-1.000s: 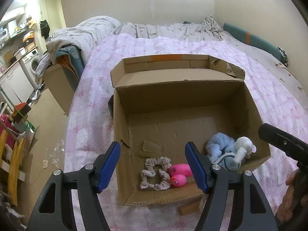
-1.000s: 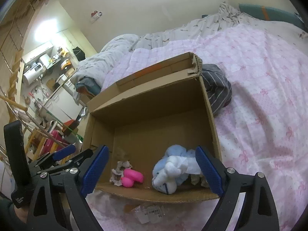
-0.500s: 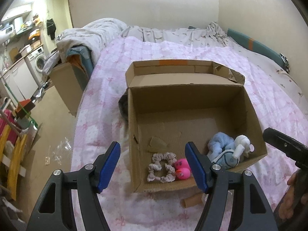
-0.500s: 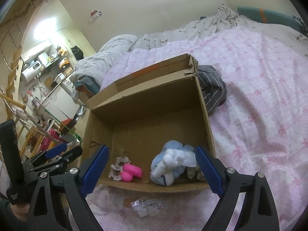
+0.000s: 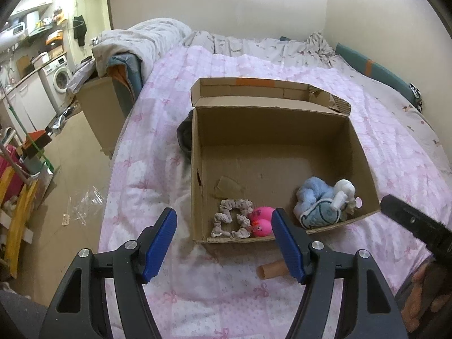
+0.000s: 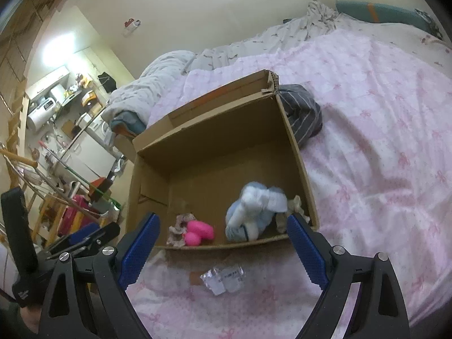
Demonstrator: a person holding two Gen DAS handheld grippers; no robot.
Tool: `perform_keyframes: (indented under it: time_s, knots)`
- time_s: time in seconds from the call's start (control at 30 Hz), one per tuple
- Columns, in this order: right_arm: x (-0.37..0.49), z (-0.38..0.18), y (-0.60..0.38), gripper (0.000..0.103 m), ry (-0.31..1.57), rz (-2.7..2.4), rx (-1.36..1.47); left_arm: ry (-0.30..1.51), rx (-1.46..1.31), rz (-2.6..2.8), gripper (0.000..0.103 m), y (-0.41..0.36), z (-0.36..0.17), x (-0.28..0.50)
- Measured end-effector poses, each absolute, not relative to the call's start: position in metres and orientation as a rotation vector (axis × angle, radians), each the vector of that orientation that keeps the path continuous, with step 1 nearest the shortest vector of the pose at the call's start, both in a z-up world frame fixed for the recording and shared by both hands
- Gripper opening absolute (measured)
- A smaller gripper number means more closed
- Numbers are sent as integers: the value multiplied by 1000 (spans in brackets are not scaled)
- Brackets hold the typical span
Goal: Organize soft objects
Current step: 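Grasp the clear plastic bag on the sheet with the right gripper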
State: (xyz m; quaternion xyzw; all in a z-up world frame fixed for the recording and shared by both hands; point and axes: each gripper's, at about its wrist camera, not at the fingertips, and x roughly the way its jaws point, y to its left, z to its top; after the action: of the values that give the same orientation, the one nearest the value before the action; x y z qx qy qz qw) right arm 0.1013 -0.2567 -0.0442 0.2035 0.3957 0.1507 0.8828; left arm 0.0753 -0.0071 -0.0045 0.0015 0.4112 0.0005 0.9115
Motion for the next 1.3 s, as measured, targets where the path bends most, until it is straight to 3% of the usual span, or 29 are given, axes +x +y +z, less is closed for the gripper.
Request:
perform_keyframes:
  time_s: [0.73, 1.1, 1.3]
  knots:
    - [87, -92, -227, 97, 1038, 256, 282, 976, -49, 142, 67, 34, -40, 59]
    - [95, -142, -169, 97, 1184, 327, -12, 1041, -79, 156, 67, 43, -57, 68]
    - [109, -152, -176, 97, 1191, 308, 80, 1050, -46, 131, 67, 33, -62, 69]
